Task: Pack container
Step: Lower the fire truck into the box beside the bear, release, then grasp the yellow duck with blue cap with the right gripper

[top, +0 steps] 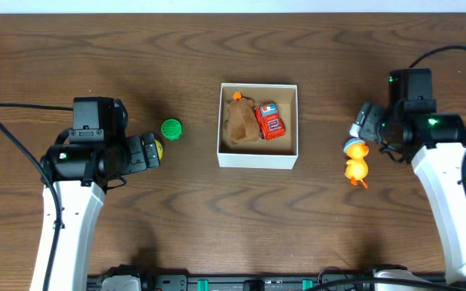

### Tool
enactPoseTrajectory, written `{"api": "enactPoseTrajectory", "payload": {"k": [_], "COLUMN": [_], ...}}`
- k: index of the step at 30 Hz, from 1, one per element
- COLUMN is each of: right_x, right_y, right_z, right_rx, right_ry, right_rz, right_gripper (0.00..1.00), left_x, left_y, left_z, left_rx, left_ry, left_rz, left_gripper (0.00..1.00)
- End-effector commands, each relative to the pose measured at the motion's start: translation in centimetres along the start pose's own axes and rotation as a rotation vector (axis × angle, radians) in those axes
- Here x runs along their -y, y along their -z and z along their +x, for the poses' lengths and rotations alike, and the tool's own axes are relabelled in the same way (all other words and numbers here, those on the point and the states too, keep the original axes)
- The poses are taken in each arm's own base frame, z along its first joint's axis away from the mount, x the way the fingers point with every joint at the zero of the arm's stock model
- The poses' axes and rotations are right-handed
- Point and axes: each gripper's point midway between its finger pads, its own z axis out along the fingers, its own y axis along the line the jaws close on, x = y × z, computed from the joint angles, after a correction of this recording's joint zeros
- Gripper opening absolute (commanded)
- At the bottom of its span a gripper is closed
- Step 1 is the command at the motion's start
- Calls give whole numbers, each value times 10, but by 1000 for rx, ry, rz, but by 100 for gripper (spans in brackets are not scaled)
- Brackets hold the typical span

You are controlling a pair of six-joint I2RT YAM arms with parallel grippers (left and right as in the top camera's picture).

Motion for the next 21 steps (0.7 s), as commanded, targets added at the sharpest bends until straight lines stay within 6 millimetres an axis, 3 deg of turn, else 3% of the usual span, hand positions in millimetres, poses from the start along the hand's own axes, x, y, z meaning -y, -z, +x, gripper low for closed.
{"api": "enactPoseTrajectory", "payload": {"k": [1,9,16,19,20,21], "right_x": [6,10,16,18,18,18], "right_y": [-21,-74,-121,-132,-134,-135], "right_z": [22,45,70,76,77,77], "right_rx": [-109,-191,-297,-328,-333,-334], "right_ry": [94,147,152,154,155,155], "right_rz": [6,36,77,89,91,91], "right_gripper": [86,85,75,56,46,30], "left_x": [-3,-3,-3,-3,-3,-3], "left_y": [4,4,4,4,4,4], "left_z": [-6,-6,-6,-6,-6,-6], "left_rx": [19,19,19,19,19,19], "left_ry": [6,7,7,7,7,7], "left_rz": [-14,-14,-14,-14,-14,-14], "left_gripper": [98,98,98,98,98,98]}}
